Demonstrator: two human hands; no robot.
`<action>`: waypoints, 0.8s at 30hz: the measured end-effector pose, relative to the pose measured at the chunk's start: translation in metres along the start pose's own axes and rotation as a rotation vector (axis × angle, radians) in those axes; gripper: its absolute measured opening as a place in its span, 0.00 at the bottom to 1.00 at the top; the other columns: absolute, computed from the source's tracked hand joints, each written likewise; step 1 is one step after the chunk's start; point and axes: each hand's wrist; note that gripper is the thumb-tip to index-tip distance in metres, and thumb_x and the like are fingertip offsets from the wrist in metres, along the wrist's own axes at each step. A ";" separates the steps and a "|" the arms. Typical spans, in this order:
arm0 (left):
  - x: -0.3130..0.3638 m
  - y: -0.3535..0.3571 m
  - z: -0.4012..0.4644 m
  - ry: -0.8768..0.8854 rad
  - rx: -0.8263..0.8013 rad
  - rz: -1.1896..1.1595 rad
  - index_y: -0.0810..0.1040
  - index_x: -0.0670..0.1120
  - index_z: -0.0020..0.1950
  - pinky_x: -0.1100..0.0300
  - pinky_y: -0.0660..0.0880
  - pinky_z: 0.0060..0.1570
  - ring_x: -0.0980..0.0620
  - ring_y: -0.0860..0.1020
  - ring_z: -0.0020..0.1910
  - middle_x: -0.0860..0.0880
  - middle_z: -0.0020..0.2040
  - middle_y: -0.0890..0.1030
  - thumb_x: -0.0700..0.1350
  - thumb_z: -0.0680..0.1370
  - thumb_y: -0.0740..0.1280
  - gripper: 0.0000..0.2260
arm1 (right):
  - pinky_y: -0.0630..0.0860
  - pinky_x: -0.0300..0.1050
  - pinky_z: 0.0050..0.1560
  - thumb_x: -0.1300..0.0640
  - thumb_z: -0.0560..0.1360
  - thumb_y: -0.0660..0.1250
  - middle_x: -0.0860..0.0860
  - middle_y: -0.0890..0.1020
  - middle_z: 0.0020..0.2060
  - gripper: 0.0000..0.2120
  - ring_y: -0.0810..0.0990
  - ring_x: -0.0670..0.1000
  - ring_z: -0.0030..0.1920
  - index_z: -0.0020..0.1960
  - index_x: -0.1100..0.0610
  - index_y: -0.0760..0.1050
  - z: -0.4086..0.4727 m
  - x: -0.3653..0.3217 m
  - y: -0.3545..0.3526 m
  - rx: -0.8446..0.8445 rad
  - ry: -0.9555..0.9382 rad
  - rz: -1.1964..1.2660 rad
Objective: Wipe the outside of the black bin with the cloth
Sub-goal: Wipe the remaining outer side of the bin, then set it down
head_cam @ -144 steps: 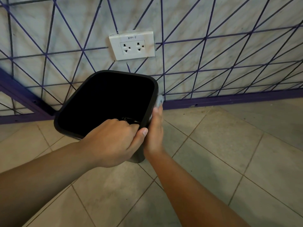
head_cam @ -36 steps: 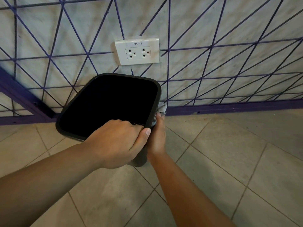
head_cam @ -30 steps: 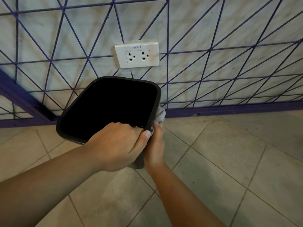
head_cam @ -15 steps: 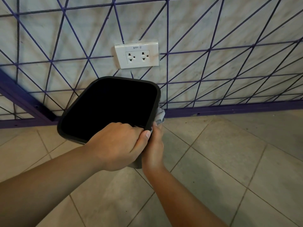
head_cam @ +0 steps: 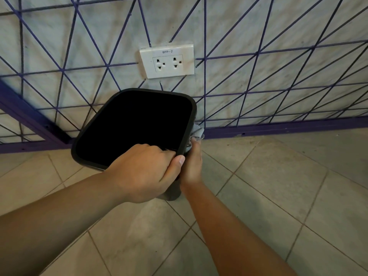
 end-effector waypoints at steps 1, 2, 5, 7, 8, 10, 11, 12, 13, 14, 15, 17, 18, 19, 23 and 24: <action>0.000 0.001 -0.001 0.002 0.006 0.006 0.61 0.56 0.33 0.66 0.59 0.29 0.57 0.68 0.26 0.54 0.28 0.69 0.58 0.79 0.41 0.18 | 0.61 0.70 0.86 0.24 0.69 0.57 0.57 0.78 0.78 0.45 0.73 0.60 0.82 0.79 0.47 0.77 -0.007 -0.005 0.000 0.000 -0.006 0.021; -0.001 0.001 0.000 0.004 0.013 0.002 0.61 0.56 0.34 0.67 0.59 0.30 0.57 0.69 0.27 0.55 0.28 0.69 0.58 0.79 0.41 0.18 | 0.64 0.66 0.86 0.25 0.69 0.58 0.54 0.78 0.78 0.44 0.73 0.57 0.82 0.79 0.46 0.77 -0.019 -0.013 0.001 -0.010 -0.026 0.031; -0.004 0.002 0.002 0.002 0.021 -0.032 0.63 0.58 0.34 0.68 0.60 0.32 0.57 0.70 0.28 0.56 0.29 0.70 0.58 0.80 0.42 0.18 | 0.65 0.60 0.87 0.27 0.70 0.58 0.49 0.78 0.79 0.44 0.71 0.50 0.84 0.82 0.45 0.75 -0.046 -0.025 0.002 -0.048 -0.075 0.068; -0.005 0.002 0.002 0.001 0.039 -0.038 0.62 0.57 0.32 0.68 0.59 0.31 0.58 0.70 0.27 0.56 0.27 0.69 0.58 0.80 0.43 0.19 | 0.66 0.64 0.85 0.27 0.70 0.56 0.52 0.81 0.75 0.43 0.75 0.53 0.80 0.77 0.48 0.79 -0.034 -0.024 0.004 -0.023 -0.076 0.049; -0.005 0.003 0.001 -0.003 0.048 -0.041 0.62 0.57 0.32 0.68 0.59 0.31 0.58 0.70 0.27 0.56 0.27 0.69 0.57 0.81 0.44 0.19 | 0.66 0.67 0.85 0.26 0.69 0.56 0.54 0.82 0.73 0.43 0.76 0.55 0.79 0.74 0.49 0.80 -0.028 -0.023 0.004 -0.013 -0.075 0.029; -0.005 0.004 0.000 -0.005 0.056 -0.042 0.64 0.57 0.33 0.66 0.60 0.31 0.57 0.70 0.27 0.55 0.27 0.70 0.57 0.81 0.43 0.20 | 0.65 0.67 0.85 0.26 0.70 0.55 0.53 0.81 0.75 0.43 0.75 0.55 0.80 0.76 0.47 0.79 -0.032 -0.024 0.004 -0.028 -0.086 0.008; -0.005 0.004 -0.001 -0.002 0.055 -0.035 0.65 0.56 0.33 0.66 0.60 0.31 0.57 0.71 0.27 0.55 0.27 0.70 0.58 0.81 0.42 0.21 | 0.66 0.66 0.85 0.26 0.71 0.55 0.52 0.80 0.76 0.43 0.74 0.54 0.81 0.79 0.47 0.77 -0.045 -0.024 0.003 -0.050 -0.105 0.001; -0.005 0.004 -0.001 0.003 0.053 -0.025 0.67 0.56 0.34 0.66 0.60 0.31 0.57 0.71 0.27 0.55 0.27 0.71 0.58 0.81 0.41 0.22 | 0.68 0.65 0.85 0.28 0.73 0.55 0.52 0.80 0.76 0.43 0.74 0.53 0.81 0.81 0.49 0.74 -0.060 -0.024 0.000 -0.084 -0.127 -0.019; -0.005 0.004 0.000 0.009 0.051 -0.020 0.69 0.55 0.34 0.66 0.60 0.30 0.57 0.72 0.27 0.55 0.27 0.71 0.59 0.80 0.41 0.23 | 0.70 0.64 0.83 0.29 0.75 0.55 0.52 0.79 0.75 0.42 0.75 0.53 0.80 0.81 0.52 0.73 -0.076 -0.026 -0.001 -0.123 -0.133 -0.025; -0.005 0.004 0.000 0.015 0.051 -0.020 0.70 0.54 0.35 0.67 0.60 0.30 0.57 0.72 0.26 0.55 0.26 0.71 0.59 0.79 0.41 0.24 | 0.71 0.64 0.82 0.31 0.75 0.55 0.54 0.79 0.75 0.42 0.76 0.54 0.79 0.82 0.54 0.72 -0.082 -0.022 -0.003 -0.164 -0.155 -0.040; -0.005 0.004 0.001 0.020 0.053 -0.017 0.70 0.54 0.35 0.67 0.60 0.30 0.57 0.72 0.26 0.56 0.26 0.70 0.59 0.79 0.41 0.24 | 0.71 0.65 0.82 0.31 0.76 0.55 0.55 0.77 0.76 0.43 0.75 0.55 0.80 0.83 0.55 0.71 -0.082 -0.023 -0.003 -0.172 -0.172 -0.024; -0.005 0.003 0.001 0.024 0.063 0.002 0.66 0.56 0.34 0.68 0.58 0.30 0.59 0.68 0.25 0.56 0.26 0.67 0.58 0.81 0.42 0.21 | 0.64 0.65 0.87 0.31 0.75 0.53 0.54 0.73 0.82 0.45 0.69 0.55 0.85 0.86 0.54 0.67 -0.059 -0.026 0.001 -0.146 -0.214 -0.046; -0.005 0.003 0.000 0.025 0.065 0.012 0.63 0.57 0.34 0.69 0.57 0.29 0.60 0.67 0.24 0.57 0.26 0.65 0.57 0.82 0.42 0.20 | 0.62 0.65 0.87 0.29 0.75 0.53 0.54 0.73 0.82 0.46 0.68 0.55 0.85 0.86 0.53 0.67 -0.041 -0.024 0.002 -0.124 -0.219 -0.062; -0.005 0.002 -0.001 0.028 0.063 0.020 0.60 0.58 0.34 0.69 0.56 0.29 0.60 0.65 0.23 0.58 0.25 0.64 0.57 0.83 0.42 0.19 | 0.61 0.67 0.87 0.28 0.74 0.53 0.55 0.74 0.81 0.47 0.68 0.57 0.85 0.85 0.53 0.69 -0.021 -0.021 0.001 -0.102 -0.204 -0.087; -0.004 0.002 -0.001 0.025 0.036 0.040 0.59 0.58 0.33 0.67 0.55 0.27 0.58 0.65 0.21 0.57 0.24 0.63 0.58 0.81 0.42 0.19 | 0.61 0.73 0.85 0.13 0.62 0.61 0.63 0.71 0.82 0.63 0.67 0.66 0.85 0.85 0.55 0.69 0.042 0.028 -0.014 -0.078 0.028 -0.127; -0.005 0.002 0.000 0.027 0.032 0.035 0.59 0.58 0.32 0.66 0.55 0.27 0.57 0.65 0.21 0.56 0.23 0.64 0.58 0.81 0.43 0.19 | 0.63 0.70 0.85 0.16 0.62 0.58 0.61 0.72 0.82 0.62 0.68 0.64 0.84 0.85 0.54 0.69 0.049 0.050 -0.019 -0.067 0.062 -0.155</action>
Point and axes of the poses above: each hand's wrist, its own z-axis towards the middle knuckle, its own y-axis out of the palm, x = y × z
